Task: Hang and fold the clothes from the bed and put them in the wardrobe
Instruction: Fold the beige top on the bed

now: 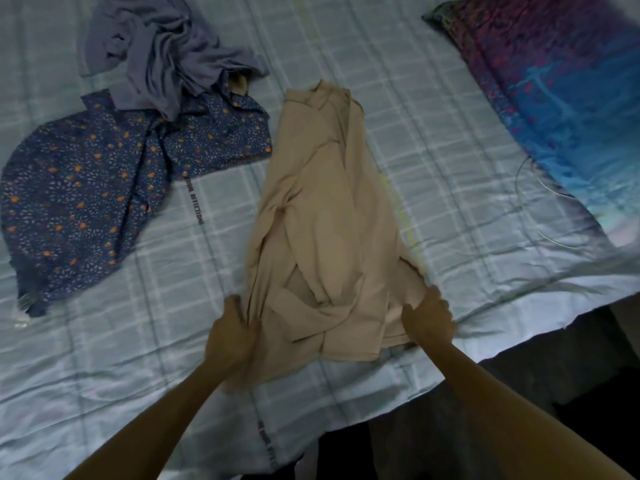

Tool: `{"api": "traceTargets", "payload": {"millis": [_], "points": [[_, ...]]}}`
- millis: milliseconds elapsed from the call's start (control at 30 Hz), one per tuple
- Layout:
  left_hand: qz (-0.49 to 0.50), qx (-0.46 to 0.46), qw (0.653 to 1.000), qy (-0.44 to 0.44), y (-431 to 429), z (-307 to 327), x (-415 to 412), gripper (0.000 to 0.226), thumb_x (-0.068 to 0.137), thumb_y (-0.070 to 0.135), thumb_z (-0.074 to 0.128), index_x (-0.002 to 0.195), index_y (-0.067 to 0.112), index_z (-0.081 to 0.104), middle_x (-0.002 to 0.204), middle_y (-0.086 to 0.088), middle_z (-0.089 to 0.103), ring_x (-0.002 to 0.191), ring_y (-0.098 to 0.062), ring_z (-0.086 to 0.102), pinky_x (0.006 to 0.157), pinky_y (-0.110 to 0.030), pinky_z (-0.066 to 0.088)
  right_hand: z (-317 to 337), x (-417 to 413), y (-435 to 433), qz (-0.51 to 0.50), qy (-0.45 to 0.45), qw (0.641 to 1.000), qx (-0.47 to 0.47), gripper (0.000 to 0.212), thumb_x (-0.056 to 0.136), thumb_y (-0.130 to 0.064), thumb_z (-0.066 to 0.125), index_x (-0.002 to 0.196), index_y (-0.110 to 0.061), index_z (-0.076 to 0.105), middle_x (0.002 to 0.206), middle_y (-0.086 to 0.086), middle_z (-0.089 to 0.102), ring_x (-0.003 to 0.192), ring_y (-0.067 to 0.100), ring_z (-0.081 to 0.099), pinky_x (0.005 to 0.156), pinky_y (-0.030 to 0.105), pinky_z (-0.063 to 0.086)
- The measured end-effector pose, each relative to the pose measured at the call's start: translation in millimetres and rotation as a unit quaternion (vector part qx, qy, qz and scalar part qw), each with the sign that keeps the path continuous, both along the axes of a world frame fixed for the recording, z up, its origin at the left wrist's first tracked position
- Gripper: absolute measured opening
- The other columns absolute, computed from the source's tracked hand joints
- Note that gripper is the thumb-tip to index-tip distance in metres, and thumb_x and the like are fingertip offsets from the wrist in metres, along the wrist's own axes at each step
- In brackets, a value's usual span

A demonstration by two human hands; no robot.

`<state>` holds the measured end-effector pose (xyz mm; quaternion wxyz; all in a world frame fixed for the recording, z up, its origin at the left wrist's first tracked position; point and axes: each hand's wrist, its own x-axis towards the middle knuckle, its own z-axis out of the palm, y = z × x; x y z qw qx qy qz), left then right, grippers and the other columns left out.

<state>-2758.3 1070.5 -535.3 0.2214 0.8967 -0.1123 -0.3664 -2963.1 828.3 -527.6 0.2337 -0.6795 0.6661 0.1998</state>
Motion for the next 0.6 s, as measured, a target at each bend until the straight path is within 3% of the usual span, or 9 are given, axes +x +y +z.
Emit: {"api": "traceTargets", "payload": {"millis": [100,167,233,267,333,400,433,500,600], "points": [[-0.050,-0.034,0.998,-0.005,-2,5,-10,0.014,0.085,0.016,0.057,0.091,0.012,0.046,0.071,-0.001,0.057,0.067,-0.024,0.059,0.057,-0.032,0.043,16,1,0,-0.058,-0.104,0.992,-0.045,0.038,0.095,-0.020,0.045,0.132,-0.010,0.050,0.123,0.017,0.060,0.111,0.034,0.056,0.092,0.038,0.042],[-0.084,-0.035,0.996,-0.006,-4,11,-15,0.012,0.085,0.020,0.057,0.090,0.016,0.048,0.072,-0.001,0.058,0.066,-0.020,0.058,0.058,-0.030,0.044,32,9,7,-0.112,-0.191,0.963,-0.154,0.032,0.096,-0.016,0.042,0.123,-0.010,0.058,0.112,0.016,0.066,0.101,0.033,0.059,0.084,0.035,0.044],[-0.083,-0.030,0.996,-0.019,-2,15,-18,0.011,0.086,0.022,0.057,0.090,0.016,0.049,0.072,-0.001,0.059,0.065,-0.019,0.058,0.057,-0.029,0.044,46,21,27,-0.063,-0.249,0.944,-0.209,0.029,0.097,-0.017,0.042,0.117,-0.010,0.062,0.101,0.012,0.069,0.089,0.028,0.061,0.077,0.031,0.043],[-0.069,-0.031,0.997,-0.026,1,17,-19,0.010,0.085,0.022,0.058,0.087,0.016,0.049,0.071,-0.001,0.059,0.063,-0.018,0.057,0.055,-0.028,0.042,49,27,42,0.005,-0.265,0.947,-0.182,0.029,0.098,-0.020,0.042,0.115,-0.010,0.063,0.099,0.010,0.069,0.086,0.025,0.062,0.076,0.030,0.045],[-0.032,-0.028,0.998,-0.037,9,19,-18,0.010,0.085,0.019,0.057,0.081,0.015,0.049,0.068,-0.001,0.057,0.061,-0.015,0.055,0.052,-0.026,0.038,44,40,73,0.174,-0.267,0.948,-0.003,0.031,0.098,-0.025,0.044,0.116,-0.010,0.064,0.101,0.010,0.069,0.091,0.025,0.064,0.079,0.035,0.050],[-0.024,-0.016,0.999,-0.041,19,17,-14,0.010,0.088,0.019,0.055,0.081,0.011,0.053,0.069,-0.002,0.058,0.060,-0.015,0.054,0.051,-0.025,0.038,41,46,99,0.320,-0.249,0.896,0.182,0.030,0.099,-0.027,0.044,0.114,-0.011,0.065,0.104,0.010,0.068,0.092,0.024,0.061,0.078,0.031,0.047],[-0.032,-0.010,0.999,-0.036,25,15,-12,0.012,0.089,0.020,0.054,0.084,0.010,0.057,0.070,-0.001,0.060,0.061,-0.014,0.055,0.052,-0.025,0.039,39,46,107,0.359,-0.241,0.873,0.226,0.030,0.099,-0.028,0.044,0.106,-0.010,0.067,0.100,0.011,0.068,0.087,0.022,0.060,0.073,0.026,0.042],[-0.059,-0.006,0.998,-0.019,37,12,-9,0.015,0.091,0.022,0.054,0.088,0.011,0.063,0.074,0.000,0.063,0.065,-0.015,0.057,0.054,-0.025,0.039,39,44,113,0.343,-0.250,0.869,0.253,0.035,0.099,-0.029,0.044,0.084,-0.003,0.063,0.086,0.015,0.066,0.074,0.023,0.057,0.064,0.024,0.035],[-0.074,-0.003,0.997,-0.026,50,7,-8,0.015,0.092,0.021,0.052,0.090,0.013,0.064,0.076,0.000,0.063,0.067,-0.014,0.057,0.054,-0.024,0.040,30,34,104,0.285,-0.259,0.916,0.111,0.029,0.098,-0.027,0.046,0.097,-0.010,0.068,0.092,0.011,0.067,0.084,0.027,0.062,0.067,0.028,0.042]]}}
